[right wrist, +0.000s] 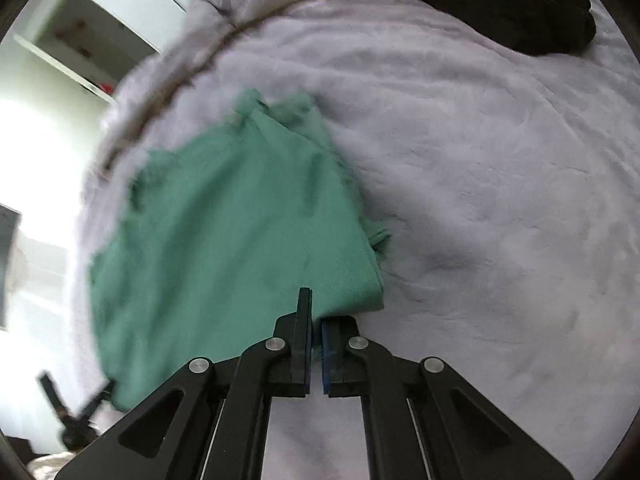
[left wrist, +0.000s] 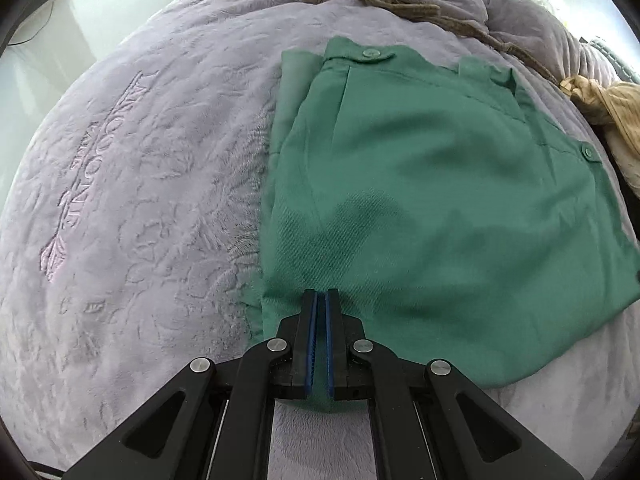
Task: Fold large clothes
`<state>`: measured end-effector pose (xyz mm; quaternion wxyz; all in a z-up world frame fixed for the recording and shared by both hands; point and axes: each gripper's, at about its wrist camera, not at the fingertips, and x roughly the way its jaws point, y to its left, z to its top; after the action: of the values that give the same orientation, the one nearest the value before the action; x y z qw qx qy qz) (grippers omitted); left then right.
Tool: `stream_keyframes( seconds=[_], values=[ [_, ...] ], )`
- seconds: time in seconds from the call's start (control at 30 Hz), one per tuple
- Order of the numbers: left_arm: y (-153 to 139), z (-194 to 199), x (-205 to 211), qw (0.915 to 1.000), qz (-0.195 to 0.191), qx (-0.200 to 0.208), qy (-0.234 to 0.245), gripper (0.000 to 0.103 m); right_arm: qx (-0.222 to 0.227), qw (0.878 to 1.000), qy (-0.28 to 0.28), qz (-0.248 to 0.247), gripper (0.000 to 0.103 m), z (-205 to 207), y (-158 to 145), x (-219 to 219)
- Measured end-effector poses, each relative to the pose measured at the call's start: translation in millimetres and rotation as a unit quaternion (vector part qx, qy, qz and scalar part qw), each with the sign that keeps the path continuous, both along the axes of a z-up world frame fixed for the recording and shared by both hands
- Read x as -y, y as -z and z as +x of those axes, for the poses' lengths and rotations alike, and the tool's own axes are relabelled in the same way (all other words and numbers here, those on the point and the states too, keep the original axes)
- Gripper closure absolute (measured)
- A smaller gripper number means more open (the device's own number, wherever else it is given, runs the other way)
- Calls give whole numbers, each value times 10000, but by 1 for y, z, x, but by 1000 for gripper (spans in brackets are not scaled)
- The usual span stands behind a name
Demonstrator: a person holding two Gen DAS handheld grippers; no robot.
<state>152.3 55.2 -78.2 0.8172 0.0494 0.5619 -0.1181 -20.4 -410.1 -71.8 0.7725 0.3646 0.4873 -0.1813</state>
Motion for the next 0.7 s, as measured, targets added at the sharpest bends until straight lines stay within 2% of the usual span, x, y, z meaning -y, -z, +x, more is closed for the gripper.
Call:
stream_keyframes(
  seconds=[0.07, 0.13, 0.23, 0.33, 0.5, 0.57, 0.7],
  values=[
    [5, 1, 3, 10000, 64, -8, 51, 98, -323, 9991, 106, 252, 99, -9, 34, 9],
    [7, 2, 7, 9999, 82, -34, 59, 98, -238, 9980, 294, 513, 99, -16, 46, 15],
    [7, 5, 6, 10000, 53, -54, 34, 98, -134, 9943, 681, 803, 94, -31, 39, 17],
    [3, 6, -2, 9999, 22, -100, -34, 98, -149, 9933, 689, 910, 94, -44, 25, 13],
    [-30, 2, -5, 9996, -245, 135, -69, 98, 369, 9959, 174, 810, 94, -42, -17, -11],
    [-42, 3, -2, 9991, -387, 190, 10, 98, 585, 9948, -283, 782, 94, -21, -29, -29],
    [-57, 8, 38, 9951, -717, 252, 629, 98, 718, 9902, -990, 678, 94, 43, -32, -70]
  ],
)
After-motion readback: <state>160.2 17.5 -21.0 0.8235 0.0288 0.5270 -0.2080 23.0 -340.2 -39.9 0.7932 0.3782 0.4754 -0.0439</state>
